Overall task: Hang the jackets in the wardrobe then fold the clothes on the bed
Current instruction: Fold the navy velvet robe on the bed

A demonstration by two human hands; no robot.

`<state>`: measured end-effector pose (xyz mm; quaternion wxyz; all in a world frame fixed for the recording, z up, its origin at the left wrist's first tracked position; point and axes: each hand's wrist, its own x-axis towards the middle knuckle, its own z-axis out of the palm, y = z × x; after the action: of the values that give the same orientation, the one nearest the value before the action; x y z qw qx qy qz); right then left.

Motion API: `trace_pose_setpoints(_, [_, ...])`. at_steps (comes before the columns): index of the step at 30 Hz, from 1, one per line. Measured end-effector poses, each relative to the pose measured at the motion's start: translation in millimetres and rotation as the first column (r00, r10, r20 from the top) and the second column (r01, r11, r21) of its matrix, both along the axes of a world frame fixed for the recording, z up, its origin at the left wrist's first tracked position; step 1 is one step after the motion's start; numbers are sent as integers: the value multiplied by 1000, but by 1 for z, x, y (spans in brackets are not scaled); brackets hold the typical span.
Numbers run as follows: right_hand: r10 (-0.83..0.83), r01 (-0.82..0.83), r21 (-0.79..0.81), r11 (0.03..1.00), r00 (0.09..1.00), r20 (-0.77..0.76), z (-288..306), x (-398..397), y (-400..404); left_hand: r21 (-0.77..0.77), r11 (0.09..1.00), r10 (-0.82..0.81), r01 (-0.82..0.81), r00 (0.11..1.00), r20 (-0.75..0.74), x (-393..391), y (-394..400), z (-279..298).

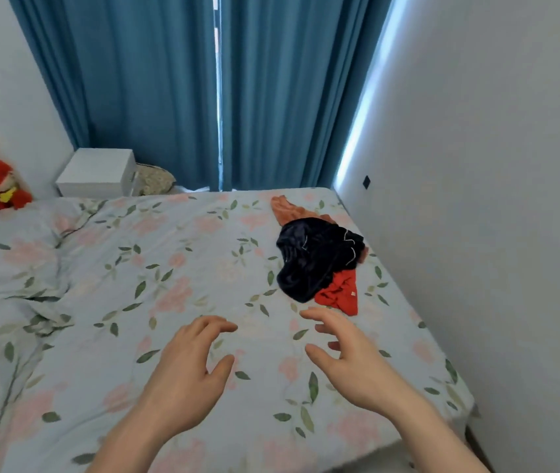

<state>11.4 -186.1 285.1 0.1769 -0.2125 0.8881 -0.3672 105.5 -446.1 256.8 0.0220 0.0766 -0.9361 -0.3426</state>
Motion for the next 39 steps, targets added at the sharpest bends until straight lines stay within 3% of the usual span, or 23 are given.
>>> trace_pose_setpoints(12, [-363, 361, -54, 931, 931, -31, -1, 16, 178, -68, 924, -378, 376, 926, -20, -77, 151, 22])
trace_pose_setpoints(18, [-373, 370, -80, 925, 928, -20, -6, -9, 272, -73, 928, -370, 366, 927, -60, -103, 244, 24])
trace_pose_setpoints(28, [-362, 361, -56, 931, 932, -12, -16, -54, 411, -82, 932, -353, 352, 935, 0, -139, 365, 4])
trace_pose_setpoints(39, [-628, 626, -81, 775, 778, 1, -24, -40, 507, -112, 769, -631, 629, 775, 24, -227, 468, -4])
